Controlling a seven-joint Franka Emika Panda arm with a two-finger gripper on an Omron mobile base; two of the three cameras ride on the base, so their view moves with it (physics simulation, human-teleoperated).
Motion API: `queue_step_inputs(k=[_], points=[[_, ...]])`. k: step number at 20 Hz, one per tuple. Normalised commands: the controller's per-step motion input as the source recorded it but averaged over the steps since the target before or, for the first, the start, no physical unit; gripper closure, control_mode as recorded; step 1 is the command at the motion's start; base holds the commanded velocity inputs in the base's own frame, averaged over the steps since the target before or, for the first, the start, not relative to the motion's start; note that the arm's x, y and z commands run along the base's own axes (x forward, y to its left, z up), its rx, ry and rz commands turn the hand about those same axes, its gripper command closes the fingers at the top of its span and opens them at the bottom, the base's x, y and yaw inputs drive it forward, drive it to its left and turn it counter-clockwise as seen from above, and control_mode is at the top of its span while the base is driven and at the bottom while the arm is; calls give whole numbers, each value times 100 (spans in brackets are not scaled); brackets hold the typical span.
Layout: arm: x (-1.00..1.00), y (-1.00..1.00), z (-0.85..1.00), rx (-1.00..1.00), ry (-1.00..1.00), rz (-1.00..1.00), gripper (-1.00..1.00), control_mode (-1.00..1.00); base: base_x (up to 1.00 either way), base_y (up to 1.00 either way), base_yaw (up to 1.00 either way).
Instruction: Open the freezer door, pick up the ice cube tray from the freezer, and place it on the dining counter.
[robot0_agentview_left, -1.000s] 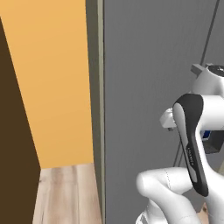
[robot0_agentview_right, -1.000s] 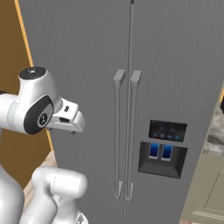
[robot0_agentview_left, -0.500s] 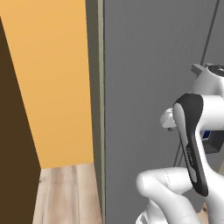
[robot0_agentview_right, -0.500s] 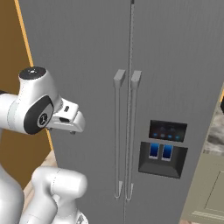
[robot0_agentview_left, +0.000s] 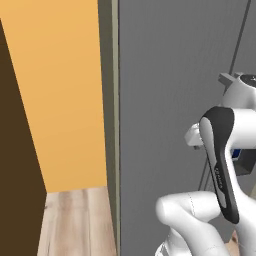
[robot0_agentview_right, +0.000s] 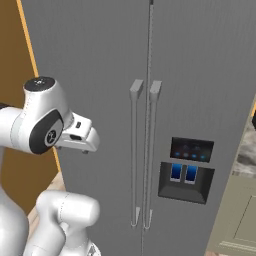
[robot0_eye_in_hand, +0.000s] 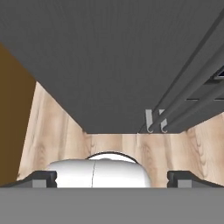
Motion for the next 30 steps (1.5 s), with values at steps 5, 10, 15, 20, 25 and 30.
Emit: queue_step_inputs(k=[5, 10, 15, 20, 25, 30], points=[[0, -38, 0, 0, 0, 0, -100, -100, 0, 0, 0], [-3, -82, 0, 2, -12, 0, -100, -100, 0, 0, 0], [-4, -93, 0, 2, -41, 2, -100, -100, 0, 0, 0], [-2, -83, 0, 3, -52, 8, -100, -100, 0, 0, 0], [0, -61, 0, 4, -53, 11, -100, -100, 0, 0, 0], [20, -41, 0, 3, -41, 6, -100, -100, 0, 0, 0]])
